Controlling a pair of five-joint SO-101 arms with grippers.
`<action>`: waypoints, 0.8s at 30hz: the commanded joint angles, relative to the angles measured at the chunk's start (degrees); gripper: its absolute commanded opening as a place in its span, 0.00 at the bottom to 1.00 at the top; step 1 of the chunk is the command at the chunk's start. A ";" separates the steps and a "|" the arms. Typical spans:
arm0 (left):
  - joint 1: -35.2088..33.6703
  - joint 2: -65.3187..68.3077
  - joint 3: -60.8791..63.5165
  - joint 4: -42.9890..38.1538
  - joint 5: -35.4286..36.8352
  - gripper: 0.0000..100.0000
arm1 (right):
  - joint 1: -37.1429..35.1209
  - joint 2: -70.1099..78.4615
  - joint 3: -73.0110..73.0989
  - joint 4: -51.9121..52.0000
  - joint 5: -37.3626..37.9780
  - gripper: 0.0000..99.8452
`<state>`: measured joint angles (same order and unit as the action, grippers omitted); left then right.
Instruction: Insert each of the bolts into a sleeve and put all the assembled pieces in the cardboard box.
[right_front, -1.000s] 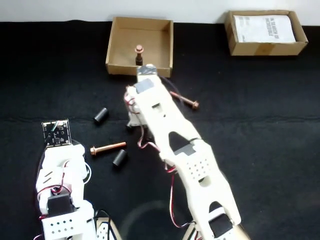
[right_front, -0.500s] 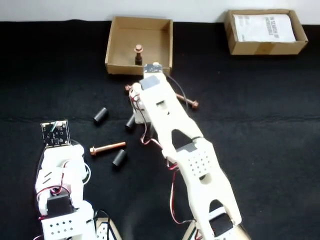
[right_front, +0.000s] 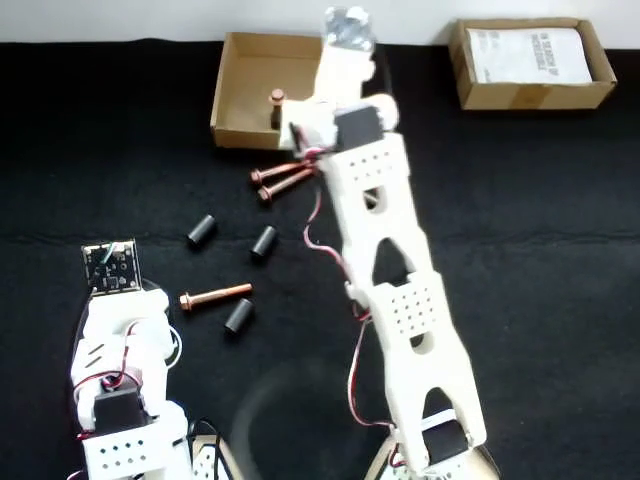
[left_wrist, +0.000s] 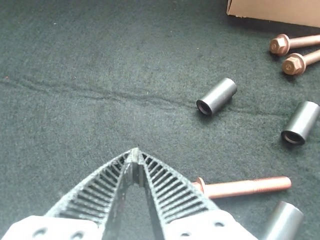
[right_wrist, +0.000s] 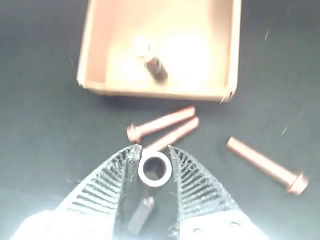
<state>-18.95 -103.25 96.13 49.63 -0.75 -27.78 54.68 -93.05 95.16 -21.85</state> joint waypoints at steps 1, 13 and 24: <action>-0.40 -0.04 1.01 -0.09 -0.18 0.01 | 3.12 -6.02 -8.48 2.33 1.85 0.01; -0.31 -0.04 1.01 2.99 -0.18 0.01 | 21.05 -34.68 -7.25 5.76 2.02 0.01; 3.91 -0.13 1.01 9.93 -0.18 0.01 | 50.07 -46.73 -7.43 5.85 1.93 0.01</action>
<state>-16.40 -103.25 96.13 58.77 -0.75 15.21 12.40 -95.16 100.44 -20.44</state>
